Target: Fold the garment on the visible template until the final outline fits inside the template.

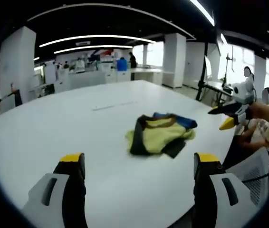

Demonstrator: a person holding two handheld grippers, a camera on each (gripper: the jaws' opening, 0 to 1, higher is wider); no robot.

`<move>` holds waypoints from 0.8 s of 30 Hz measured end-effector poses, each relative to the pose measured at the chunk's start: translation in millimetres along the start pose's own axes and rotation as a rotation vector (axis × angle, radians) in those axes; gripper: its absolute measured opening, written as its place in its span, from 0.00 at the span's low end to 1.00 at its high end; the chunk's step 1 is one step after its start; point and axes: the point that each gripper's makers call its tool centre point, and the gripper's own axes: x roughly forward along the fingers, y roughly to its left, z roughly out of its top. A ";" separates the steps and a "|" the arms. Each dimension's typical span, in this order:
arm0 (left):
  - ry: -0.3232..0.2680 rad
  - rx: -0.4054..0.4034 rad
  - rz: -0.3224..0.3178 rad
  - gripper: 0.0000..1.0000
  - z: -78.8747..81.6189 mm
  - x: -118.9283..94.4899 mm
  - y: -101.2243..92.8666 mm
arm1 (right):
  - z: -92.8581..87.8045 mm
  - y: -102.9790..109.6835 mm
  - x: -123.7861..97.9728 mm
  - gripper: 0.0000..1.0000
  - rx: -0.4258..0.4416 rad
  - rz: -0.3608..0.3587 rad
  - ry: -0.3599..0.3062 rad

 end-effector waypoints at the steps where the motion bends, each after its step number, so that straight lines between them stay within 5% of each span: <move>1: -0.001 -0.001 0.002 0.92 0.5 -0.8 -0.4 | -0.1 0.3 0.0 0.87 0.000 0.002 0.001; 24: -0.001 -0.015 -0.002 0.88 5.3 -4.6 -14.1 | -0.8 -2.2 2.0 0.86 -0.006 0.011 0.008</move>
